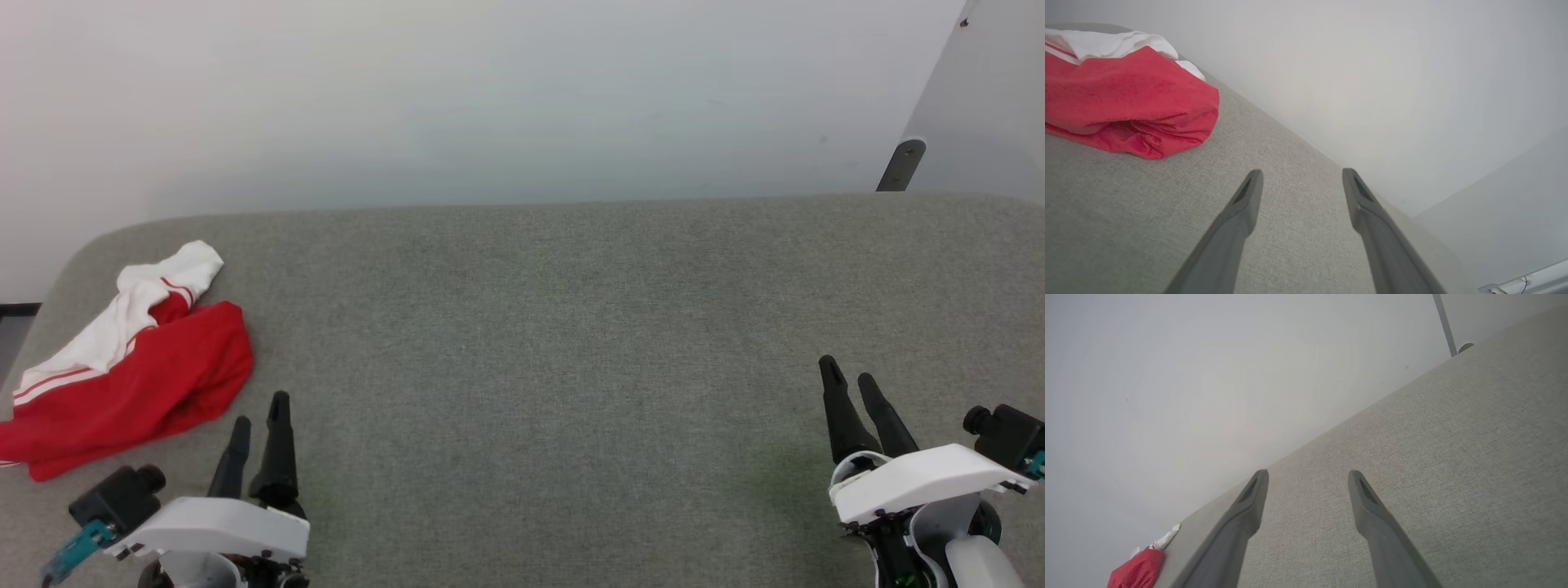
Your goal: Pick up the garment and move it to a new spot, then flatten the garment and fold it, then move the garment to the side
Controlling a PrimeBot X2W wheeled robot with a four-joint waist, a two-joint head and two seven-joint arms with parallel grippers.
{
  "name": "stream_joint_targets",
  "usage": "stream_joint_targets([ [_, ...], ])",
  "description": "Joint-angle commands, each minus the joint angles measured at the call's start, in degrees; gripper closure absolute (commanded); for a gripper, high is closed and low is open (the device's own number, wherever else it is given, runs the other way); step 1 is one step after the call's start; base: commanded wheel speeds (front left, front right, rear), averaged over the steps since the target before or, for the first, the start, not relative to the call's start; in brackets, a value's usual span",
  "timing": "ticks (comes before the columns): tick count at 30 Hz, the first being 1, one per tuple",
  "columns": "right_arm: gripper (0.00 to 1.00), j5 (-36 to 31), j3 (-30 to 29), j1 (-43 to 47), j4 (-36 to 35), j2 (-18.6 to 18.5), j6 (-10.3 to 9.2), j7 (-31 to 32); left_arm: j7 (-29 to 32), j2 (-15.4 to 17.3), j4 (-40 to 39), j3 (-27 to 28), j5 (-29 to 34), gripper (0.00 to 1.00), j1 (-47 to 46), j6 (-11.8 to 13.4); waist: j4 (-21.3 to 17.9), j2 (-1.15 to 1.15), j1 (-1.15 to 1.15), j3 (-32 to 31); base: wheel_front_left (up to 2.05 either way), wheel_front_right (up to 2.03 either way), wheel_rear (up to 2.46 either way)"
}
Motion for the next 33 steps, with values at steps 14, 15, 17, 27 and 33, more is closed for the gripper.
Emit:
stream_joint_targets([
  [14,0.0,-15.2,-0.6,-2.4,-0.1,0.5,0.04,-2.8,-2.7,1.5,-1.4,-1.0,11.8,0.0,-1.0,1.4,0.1,0.0,0.0,0.1,0.0,0.0,0.0],
  [15,0.0,-16.0,-0.7,-2.4,0.0,0.6,0.04,-3.0,-2.8,1.6,-1.4,-1.1,12.5,0.0,-1.0,1.4,0.1,0.0,0.0,0.0,0.0,0.0,0.0],
  [17,0.0,-17.4,-0.9,-2.4,0.1,0.8,0.04,-3.3,-3.1,1.7,-1.3,-1.2,13.8,0.0,-0.9,1.5,0.2,0.0,0.0,0.0,0.0,0.0,0.0],
  [27,0.0,-23.8,-0.7,-3.0,0.5,1.0,0.04,-4.8,-4.7,2.0,-0.8,-1.1,19.2,0.0,-1.0,1.7,0.1,0.0,0.0,-0.1,0.0,0.0,0.0],
  [33,0.0,-27.1,-0.6,-3.1,0.9,1.1,0.04,-5.7,-5.5,1.8,0.0,-0.9,22.1,0.0,-1.0,1.3,0.2,0.0,0.0,-0.2,0.0,0.0,0.0],
])
